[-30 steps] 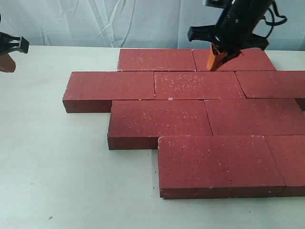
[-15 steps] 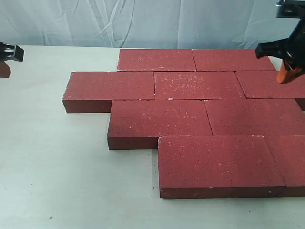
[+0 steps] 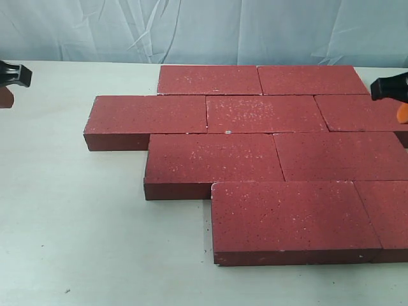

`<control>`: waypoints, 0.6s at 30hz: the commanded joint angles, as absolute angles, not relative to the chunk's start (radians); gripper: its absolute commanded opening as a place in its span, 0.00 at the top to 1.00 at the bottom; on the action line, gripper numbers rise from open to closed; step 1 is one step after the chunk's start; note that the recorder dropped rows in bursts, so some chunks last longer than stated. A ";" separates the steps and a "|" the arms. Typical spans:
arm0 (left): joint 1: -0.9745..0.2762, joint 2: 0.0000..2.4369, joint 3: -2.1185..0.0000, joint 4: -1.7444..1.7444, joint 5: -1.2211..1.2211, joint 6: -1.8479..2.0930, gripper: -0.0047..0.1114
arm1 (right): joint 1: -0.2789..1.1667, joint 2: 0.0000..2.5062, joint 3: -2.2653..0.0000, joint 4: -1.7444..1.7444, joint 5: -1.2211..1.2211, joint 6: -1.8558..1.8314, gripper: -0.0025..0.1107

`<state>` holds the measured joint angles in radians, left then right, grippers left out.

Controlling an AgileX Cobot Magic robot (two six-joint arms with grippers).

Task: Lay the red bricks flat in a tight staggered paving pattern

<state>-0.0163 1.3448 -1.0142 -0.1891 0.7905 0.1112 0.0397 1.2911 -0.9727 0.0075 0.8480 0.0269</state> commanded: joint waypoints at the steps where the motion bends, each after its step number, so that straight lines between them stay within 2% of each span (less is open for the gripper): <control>1: -0.022 1.336 -1.013 -0.188 0.782 0.111 0.96 | 0.032 1.175 -0.898 0.000 0.802 0.027 0.98; 18: -0.022 1.336 -1.013 -0.188 0.782 0.111 0.96 | 0.032 0.611 -0.558 0.000 0.567 0.027 0.98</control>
